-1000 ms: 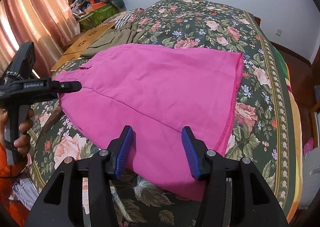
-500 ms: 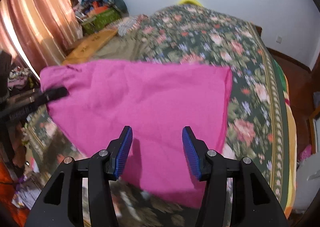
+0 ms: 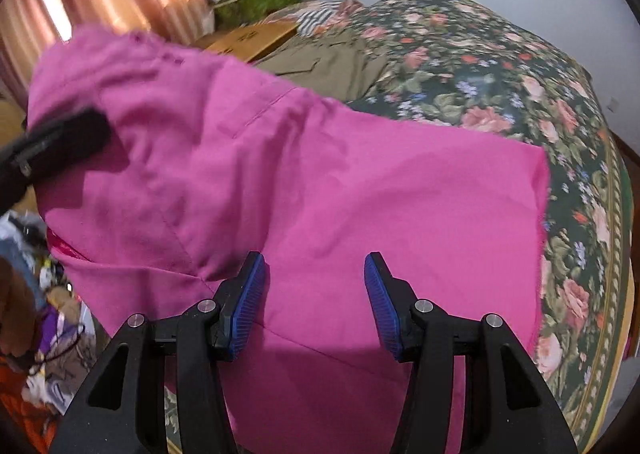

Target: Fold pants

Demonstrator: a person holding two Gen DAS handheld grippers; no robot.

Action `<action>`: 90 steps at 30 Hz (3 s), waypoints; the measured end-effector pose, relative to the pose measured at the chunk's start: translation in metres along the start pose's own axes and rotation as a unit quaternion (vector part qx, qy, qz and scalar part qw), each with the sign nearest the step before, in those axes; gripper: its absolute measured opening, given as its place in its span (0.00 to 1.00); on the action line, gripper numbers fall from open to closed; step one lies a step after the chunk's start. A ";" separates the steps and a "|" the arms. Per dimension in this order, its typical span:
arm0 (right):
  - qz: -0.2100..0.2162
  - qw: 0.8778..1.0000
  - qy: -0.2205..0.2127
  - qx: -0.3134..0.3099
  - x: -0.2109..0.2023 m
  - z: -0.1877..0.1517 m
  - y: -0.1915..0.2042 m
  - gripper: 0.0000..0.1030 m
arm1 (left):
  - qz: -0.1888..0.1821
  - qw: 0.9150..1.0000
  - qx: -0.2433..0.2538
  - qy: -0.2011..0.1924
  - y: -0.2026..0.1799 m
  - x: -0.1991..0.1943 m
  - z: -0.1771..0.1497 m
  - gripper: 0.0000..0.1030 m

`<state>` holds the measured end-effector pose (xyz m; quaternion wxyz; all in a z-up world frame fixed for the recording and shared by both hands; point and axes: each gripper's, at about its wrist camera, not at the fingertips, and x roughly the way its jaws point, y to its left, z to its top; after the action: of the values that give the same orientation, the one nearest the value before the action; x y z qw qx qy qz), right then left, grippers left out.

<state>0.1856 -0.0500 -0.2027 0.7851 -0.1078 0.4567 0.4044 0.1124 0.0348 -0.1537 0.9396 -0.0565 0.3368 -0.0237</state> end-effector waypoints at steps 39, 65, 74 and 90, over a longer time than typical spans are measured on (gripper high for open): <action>-0.024 0.986 -0.068 0.150 -0.085 -0.081 -0.073 0.54 | -0.058 0.982 0.180 0.010 -0.124 0.028 0.019 0.19; -0.039 0.977 -0.050 0.202 -0.085 -0.113 -0.094 0.55 | -0.137 0.966 0.156 0.157 -0.156 0.100 -0.012 0.56; -0.040 0.977 -0.049 0.205 -0.084 -0.112 -0.094 0.55 | -0.137 0.972 0.133 0.139 -0.132 0.077 0.009 0.60; -0.055 0.976 -0.064 0.200 -0.100 -0.106 -0.090 0.55 | -0.063 0.981 0.096 0.158 -0.058 0.167 0.067 0.68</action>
<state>0.1589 -0.2191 -0.1995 0.8392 0.0522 0.4707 0.2672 0.2833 -0.0302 -0.2006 0.8720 0.0179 0.4734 -0.1234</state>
